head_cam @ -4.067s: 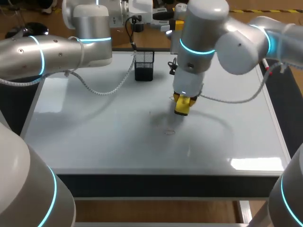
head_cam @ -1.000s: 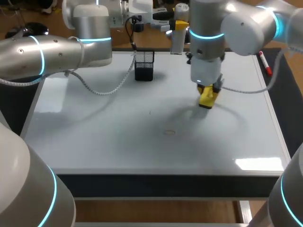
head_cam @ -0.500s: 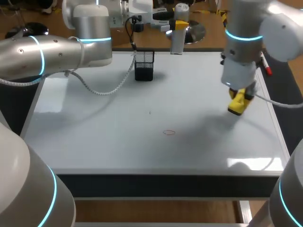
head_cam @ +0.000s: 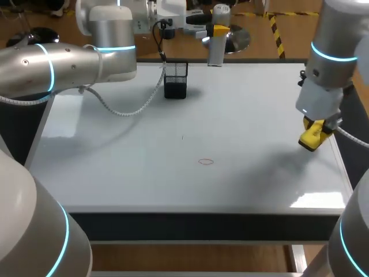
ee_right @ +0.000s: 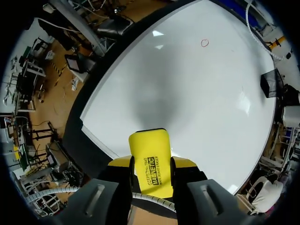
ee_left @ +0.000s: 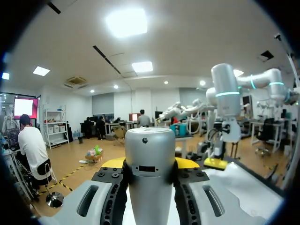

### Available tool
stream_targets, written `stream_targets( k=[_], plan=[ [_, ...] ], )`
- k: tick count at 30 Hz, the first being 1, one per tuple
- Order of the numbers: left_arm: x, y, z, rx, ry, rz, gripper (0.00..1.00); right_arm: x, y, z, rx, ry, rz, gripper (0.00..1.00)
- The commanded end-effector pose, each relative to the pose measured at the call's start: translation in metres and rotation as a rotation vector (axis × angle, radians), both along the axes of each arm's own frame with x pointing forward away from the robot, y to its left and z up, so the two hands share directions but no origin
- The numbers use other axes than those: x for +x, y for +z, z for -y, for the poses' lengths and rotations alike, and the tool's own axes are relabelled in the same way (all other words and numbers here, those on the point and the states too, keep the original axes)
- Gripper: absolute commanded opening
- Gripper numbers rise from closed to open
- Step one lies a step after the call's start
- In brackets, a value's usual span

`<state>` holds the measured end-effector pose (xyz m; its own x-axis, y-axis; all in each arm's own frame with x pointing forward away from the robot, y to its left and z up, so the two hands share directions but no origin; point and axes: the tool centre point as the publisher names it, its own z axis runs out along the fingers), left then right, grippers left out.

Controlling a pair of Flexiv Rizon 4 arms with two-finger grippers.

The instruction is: Pick up the inspection probe, press it on each red-marked spot on the whiteboard one by one, put down the probe, pick up the eraser, and wipe off all the red marks.

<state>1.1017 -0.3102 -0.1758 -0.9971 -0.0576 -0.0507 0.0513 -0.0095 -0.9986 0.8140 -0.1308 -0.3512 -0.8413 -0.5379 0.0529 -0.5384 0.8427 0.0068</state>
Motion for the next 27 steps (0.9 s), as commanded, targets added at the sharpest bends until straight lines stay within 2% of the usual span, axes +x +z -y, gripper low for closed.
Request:
stream_targets(
  k=[1,24,27],
  plan=[
    [0.001,0.002,0.0,0.003,-0.001,-0.002,0.0,-0.007,0.002,0.005,0.033,0.003,0.057,0.0],
    [0.001,0.002,0.0,0.003,-0.001,-0.002,0.0,-0.007,0.002,0.005,0.033,0.003,0.057,0.0],
    [-0.013,0.001,-0.002,0.008,-0.002,0.011,0.0,-0.007,0.002,0.005,0.033,0.003,0.057,0.0]
  ],
)
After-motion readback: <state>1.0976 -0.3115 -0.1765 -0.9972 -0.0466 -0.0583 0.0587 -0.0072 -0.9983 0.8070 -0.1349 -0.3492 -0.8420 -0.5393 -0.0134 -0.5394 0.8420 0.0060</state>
